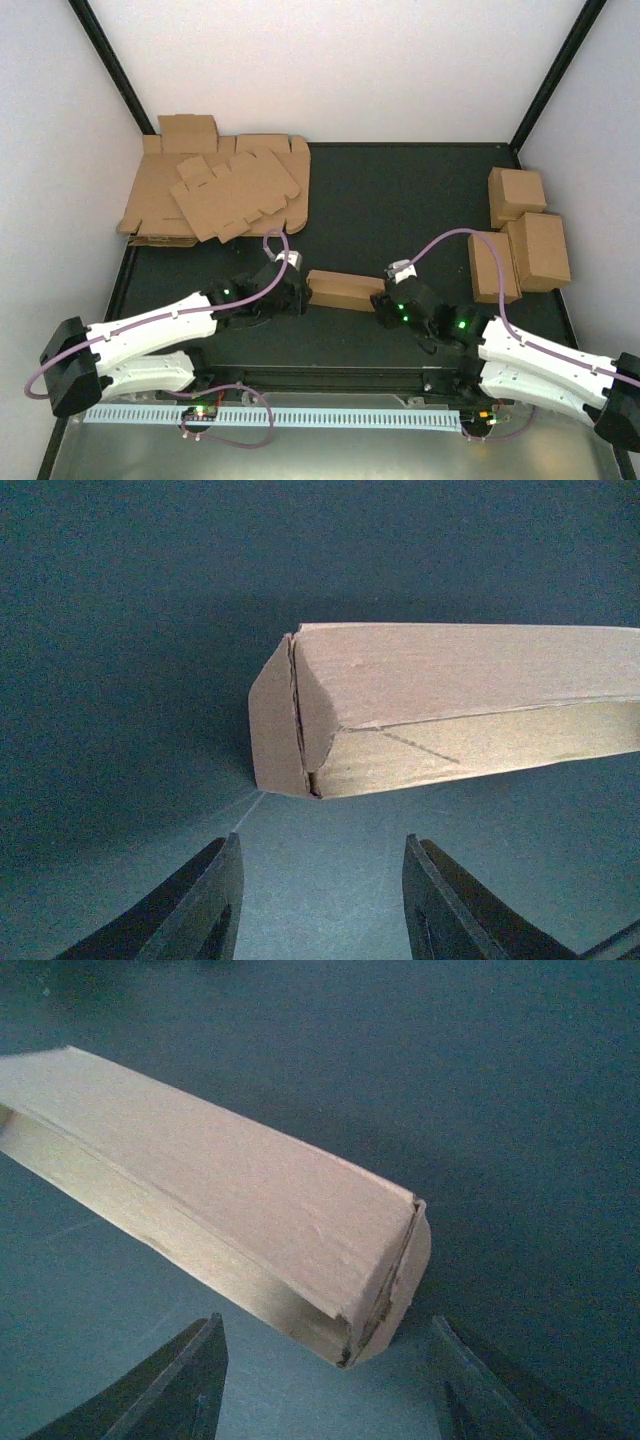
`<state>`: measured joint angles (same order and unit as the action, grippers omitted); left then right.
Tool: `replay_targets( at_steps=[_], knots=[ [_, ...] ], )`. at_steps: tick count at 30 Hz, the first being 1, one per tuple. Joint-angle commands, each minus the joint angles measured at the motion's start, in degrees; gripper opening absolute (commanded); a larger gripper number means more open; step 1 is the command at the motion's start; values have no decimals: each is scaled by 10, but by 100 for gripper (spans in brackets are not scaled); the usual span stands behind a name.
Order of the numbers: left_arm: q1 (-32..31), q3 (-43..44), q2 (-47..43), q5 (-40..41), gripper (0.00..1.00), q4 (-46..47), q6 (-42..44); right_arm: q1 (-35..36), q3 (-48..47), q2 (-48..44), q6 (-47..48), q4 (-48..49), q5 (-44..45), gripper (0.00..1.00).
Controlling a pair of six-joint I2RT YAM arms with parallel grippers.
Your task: Fold the paper box
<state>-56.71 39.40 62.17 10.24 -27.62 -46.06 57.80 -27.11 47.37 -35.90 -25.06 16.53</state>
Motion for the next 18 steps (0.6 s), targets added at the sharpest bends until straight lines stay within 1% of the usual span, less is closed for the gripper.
replay_targets(
  at_steps=[1, 3, 8, 10, 12, 13, 15, 17, 18],
  knots=[
    [5, 26, -36, -3, 48, -4, 20, 4, -35, -18, 13, -27, 3, 60],
    [9, 21, -54, 0, 51, 2, 27, 3, -42, -25, 16, -37, 10, 62],
    [30, 14, -110, 7, 59, 8, 44, 3, -63, -39, 21, -64, 29, 63],
    [47, 18, -129, 3, 66, -2, 55, 2, -76, -41, 24, -75, 37, 65],
    [70, 23, -142, -17, 75, -8, 67, -3, -94, -41, 29, -90, 42, 68],
    [90, 23, -145, -37, 79, -6, 72, -9, -104, -39, 33, -93, 39, 69],
    [134, 21, -148, -100, 82, 9, 80, -29, -127, -31, 45, -103, 19, 72],
    [178, 10, -147, -178, 86, 38, 83, -67, -148, -18, 59, -110, -28, 74],
    [195, 6, -146, -215, 90, 54, 84, -91, -156, -12, 67, -111, -61, 74]
  ],
)
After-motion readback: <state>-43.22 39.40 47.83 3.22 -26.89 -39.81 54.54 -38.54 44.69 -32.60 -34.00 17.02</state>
